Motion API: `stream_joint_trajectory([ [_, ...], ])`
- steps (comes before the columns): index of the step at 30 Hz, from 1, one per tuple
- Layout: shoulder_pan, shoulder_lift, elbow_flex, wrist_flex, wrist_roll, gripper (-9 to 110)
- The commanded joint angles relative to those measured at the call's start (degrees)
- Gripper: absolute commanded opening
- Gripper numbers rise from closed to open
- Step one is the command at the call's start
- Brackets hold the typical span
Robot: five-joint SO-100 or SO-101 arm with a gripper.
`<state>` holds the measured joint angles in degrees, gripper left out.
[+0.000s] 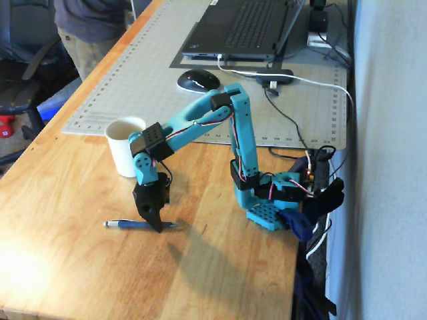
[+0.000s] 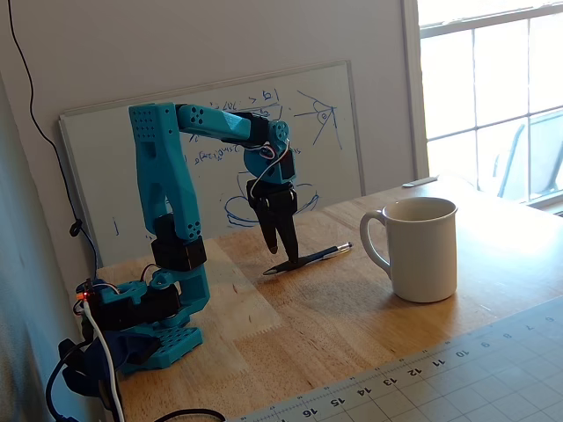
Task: Grasp a pen and put it in a mug.
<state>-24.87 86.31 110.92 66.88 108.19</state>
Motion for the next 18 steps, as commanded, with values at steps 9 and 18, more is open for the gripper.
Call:
stream_joint_trajectory([
  [9, -0.44, -0.62, -4.31, -0.62, 0.88, 33],
  [18, 0.18, -2.11, -4.22, -9.49, 1.23, 32],
])
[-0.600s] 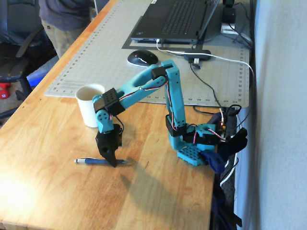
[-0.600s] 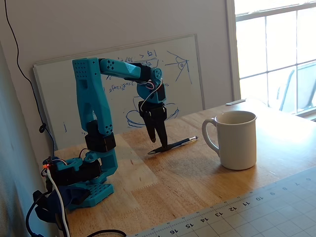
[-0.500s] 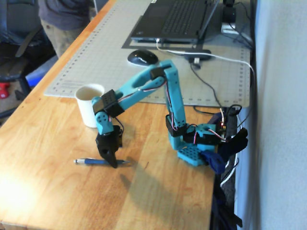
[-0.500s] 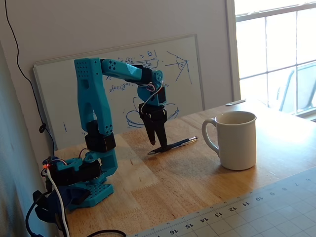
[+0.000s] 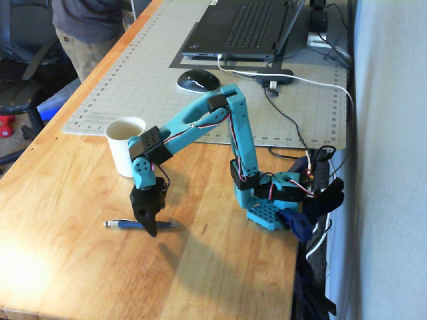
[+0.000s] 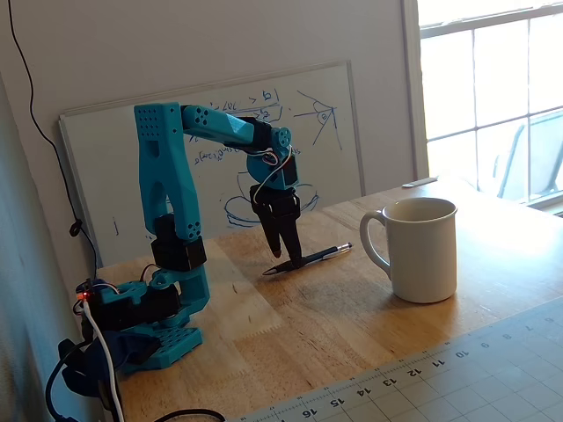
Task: Grasp a pen and put it in a mug.
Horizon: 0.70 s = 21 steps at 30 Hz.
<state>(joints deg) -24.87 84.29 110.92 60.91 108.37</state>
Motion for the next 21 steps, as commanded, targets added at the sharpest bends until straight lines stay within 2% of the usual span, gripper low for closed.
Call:
stream_joint_trajectory([
  [1, 0.26, -0.70, -4.22, -4.39, 0.53, 32],
  [21, 1.58, -2.64, -4.31, -6.42, 0.44, 11],
])
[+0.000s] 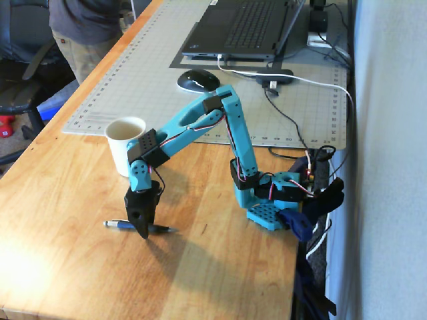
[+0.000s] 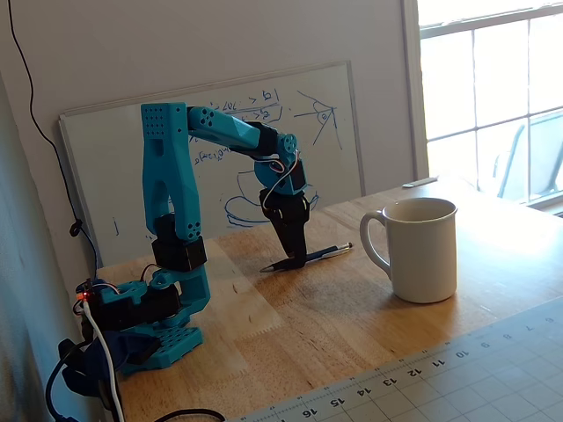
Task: Grasp a pen and put it in a mug.
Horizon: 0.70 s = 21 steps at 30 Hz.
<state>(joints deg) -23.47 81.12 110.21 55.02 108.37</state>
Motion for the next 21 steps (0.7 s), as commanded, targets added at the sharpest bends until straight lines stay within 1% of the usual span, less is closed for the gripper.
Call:
stream_joint_trajectory([
  [1, 0.26, 0.53, -3.60, -0.53, 0.44, 11],
  [21, 2.29, 1.58, -3.60, -0.53, 0.44, 11],
])
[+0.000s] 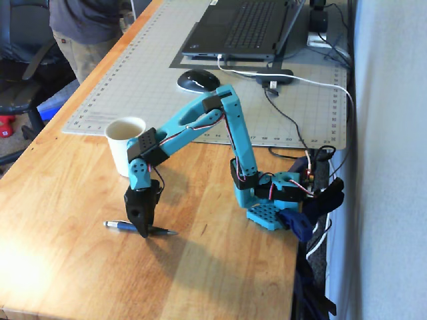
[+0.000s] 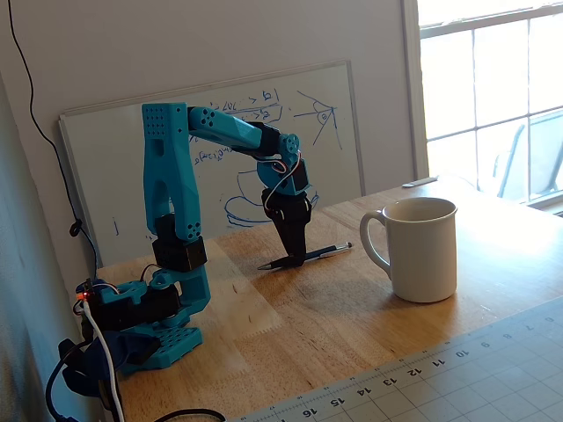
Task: Grasp a pen and put it in a mug.
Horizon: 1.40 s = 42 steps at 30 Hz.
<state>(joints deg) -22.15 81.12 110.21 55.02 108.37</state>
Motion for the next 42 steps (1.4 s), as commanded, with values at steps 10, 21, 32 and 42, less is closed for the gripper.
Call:
stream_joint_trajectory([
  [10, 6.06, 13.27, -5.10, -0.53, 0.35, 12],
  [21, 6.06, 14.33, -4.13, 0.09, 0.44, 11],
  [32, 2.29, 7.91, -4.13, 0.26, 0.44, 12],
  [42, -0.44, 2.72, -4.13, 0.26, 0.53, 12],
])
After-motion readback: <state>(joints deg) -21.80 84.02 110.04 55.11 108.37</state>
